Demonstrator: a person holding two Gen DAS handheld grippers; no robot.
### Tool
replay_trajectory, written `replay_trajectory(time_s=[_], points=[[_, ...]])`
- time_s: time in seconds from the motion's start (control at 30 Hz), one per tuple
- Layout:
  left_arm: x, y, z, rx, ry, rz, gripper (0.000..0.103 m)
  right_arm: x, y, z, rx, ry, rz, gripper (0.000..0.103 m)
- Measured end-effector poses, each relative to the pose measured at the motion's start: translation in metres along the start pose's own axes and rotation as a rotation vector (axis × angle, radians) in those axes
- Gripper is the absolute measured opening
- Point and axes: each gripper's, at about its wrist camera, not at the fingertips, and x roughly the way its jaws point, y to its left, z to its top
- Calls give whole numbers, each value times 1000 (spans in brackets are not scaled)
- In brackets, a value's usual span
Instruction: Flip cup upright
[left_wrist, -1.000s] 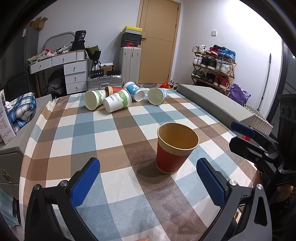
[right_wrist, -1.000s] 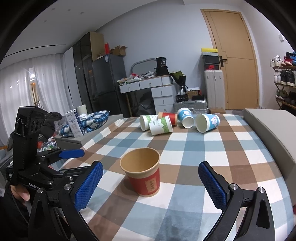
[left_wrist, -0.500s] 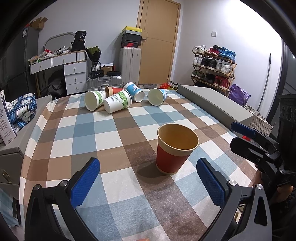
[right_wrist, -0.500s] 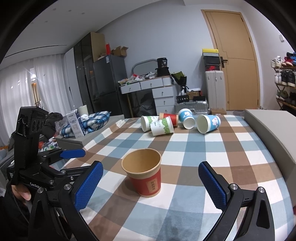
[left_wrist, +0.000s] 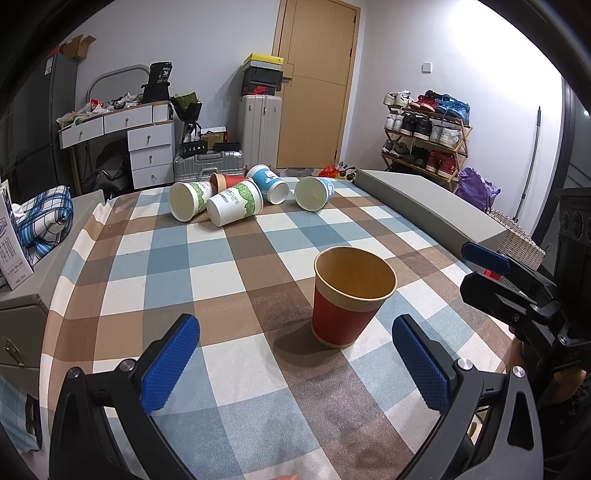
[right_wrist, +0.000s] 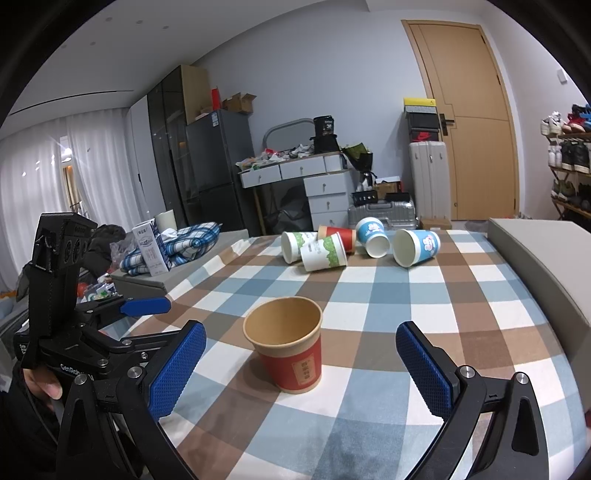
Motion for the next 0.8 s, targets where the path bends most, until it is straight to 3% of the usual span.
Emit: replay_trajectory(time_s=[0.8], points=[[-1,0,0,-1,-3,-3,102,-2,1,3,0,-7,4,103]])
